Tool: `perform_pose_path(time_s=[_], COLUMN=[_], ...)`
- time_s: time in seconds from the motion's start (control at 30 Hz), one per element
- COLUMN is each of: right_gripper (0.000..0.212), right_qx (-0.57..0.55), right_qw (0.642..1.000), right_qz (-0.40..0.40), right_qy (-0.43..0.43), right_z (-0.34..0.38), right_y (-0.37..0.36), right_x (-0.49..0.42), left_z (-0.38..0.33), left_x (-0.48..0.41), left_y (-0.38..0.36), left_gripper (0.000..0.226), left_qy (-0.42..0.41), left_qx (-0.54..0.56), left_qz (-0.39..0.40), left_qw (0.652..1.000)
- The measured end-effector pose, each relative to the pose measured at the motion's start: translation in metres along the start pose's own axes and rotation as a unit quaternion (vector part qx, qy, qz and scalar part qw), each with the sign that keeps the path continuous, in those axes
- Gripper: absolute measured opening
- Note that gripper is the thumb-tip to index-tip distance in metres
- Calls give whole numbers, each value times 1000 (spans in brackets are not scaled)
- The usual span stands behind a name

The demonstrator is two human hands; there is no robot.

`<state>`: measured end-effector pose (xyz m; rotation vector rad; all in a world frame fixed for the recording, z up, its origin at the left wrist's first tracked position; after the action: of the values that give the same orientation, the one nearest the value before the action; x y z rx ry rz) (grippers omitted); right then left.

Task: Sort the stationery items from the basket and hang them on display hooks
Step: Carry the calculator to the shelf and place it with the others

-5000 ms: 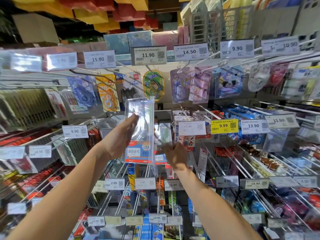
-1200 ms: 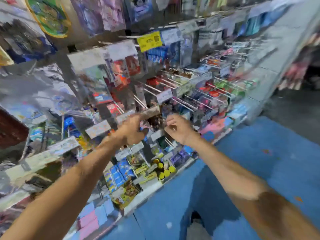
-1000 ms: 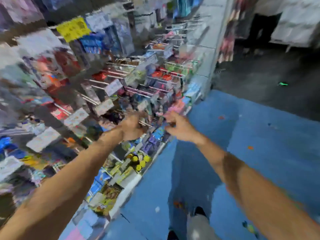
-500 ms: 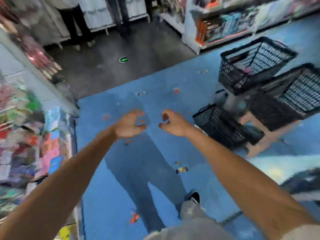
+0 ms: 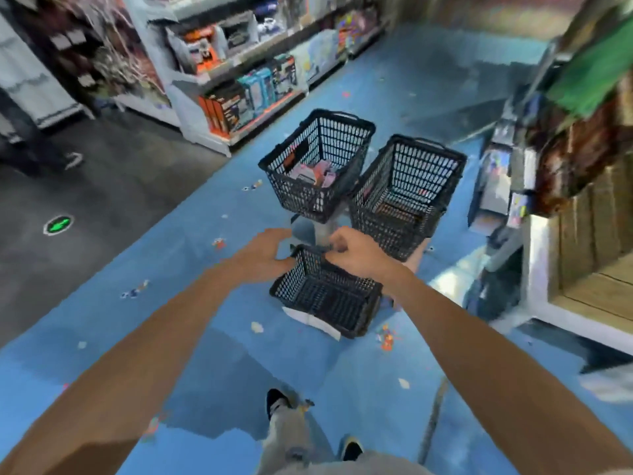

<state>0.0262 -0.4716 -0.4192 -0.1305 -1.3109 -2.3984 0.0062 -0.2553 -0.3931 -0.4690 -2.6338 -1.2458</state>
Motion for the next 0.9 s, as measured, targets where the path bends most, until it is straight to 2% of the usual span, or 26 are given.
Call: perform_pose_path(time_s=[0.13,0.33,0.47,0.6,0.7,0.9], right_gripper=[32,34,38,38,37,47], right_qx=[-21,-134,-240,-287,-317,-387], right_qw=[998,981,951,932,916,885], right_qz=[-32,-76,-95,-104,-113,-80], right_qy=[-49,-116,-170,-198,-218,-247], right_z=[-8,9,10,-7,-24,-41], right_y=[24,46,54,71,87,99], right_x=[-67,-171,-224,-274,-312,-374], left_z=[5,17,19,20,19,18], left_x=[-83,-190,-253,-316,-356,-425], left_y=[30,97,129,147,157,170], left_gripper=[69,62,39,11,28,25], left_qy=[-25,-82,-92,-110,-76,-37], left_qx=[-15,-31,-33,-19,0,32], left_qz=[28,56,70,81,99,119], left_qw=[999,995,993,990,992,992])
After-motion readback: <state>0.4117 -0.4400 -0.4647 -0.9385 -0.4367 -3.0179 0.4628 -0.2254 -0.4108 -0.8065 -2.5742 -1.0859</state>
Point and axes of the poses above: each hand's wrist, its own x-axis away from the middle knuckle, its own y-axis out of the back of the hand, z = x × y, the point moved 3 cm from there along -x, towards the middle knuckle, and after that the axes turned 9 degrees about x, right-handed, at the moved point
